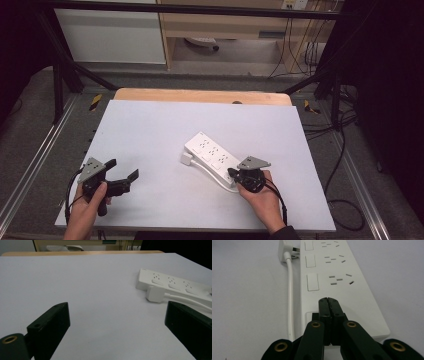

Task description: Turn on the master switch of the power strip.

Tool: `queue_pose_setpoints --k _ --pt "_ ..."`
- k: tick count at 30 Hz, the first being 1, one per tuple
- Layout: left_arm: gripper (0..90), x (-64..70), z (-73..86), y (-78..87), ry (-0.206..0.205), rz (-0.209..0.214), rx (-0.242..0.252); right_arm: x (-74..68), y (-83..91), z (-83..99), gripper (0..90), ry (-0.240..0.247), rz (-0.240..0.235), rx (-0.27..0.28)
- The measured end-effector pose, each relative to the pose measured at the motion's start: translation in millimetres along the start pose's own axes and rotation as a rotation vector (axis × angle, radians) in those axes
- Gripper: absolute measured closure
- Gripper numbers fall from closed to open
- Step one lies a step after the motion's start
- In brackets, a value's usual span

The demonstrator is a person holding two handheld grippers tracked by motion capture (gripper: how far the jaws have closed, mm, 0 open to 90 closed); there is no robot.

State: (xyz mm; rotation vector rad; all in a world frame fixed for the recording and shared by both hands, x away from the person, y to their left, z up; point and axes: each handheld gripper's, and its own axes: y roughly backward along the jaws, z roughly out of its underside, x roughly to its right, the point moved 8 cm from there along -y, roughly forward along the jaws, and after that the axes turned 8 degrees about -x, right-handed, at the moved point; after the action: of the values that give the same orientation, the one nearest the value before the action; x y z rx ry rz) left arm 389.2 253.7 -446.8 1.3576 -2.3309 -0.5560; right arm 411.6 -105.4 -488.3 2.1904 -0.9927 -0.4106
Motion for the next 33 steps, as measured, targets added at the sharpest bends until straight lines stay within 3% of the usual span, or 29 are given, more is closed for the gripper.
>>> queue_pose_setpoints --k 33 --pt "6.1 -0.4 0.8 -0.3 0.001 -0.001 -0.004 -1.1 -0.6 1.1 90.0 -0.003 0.001 -0.003"
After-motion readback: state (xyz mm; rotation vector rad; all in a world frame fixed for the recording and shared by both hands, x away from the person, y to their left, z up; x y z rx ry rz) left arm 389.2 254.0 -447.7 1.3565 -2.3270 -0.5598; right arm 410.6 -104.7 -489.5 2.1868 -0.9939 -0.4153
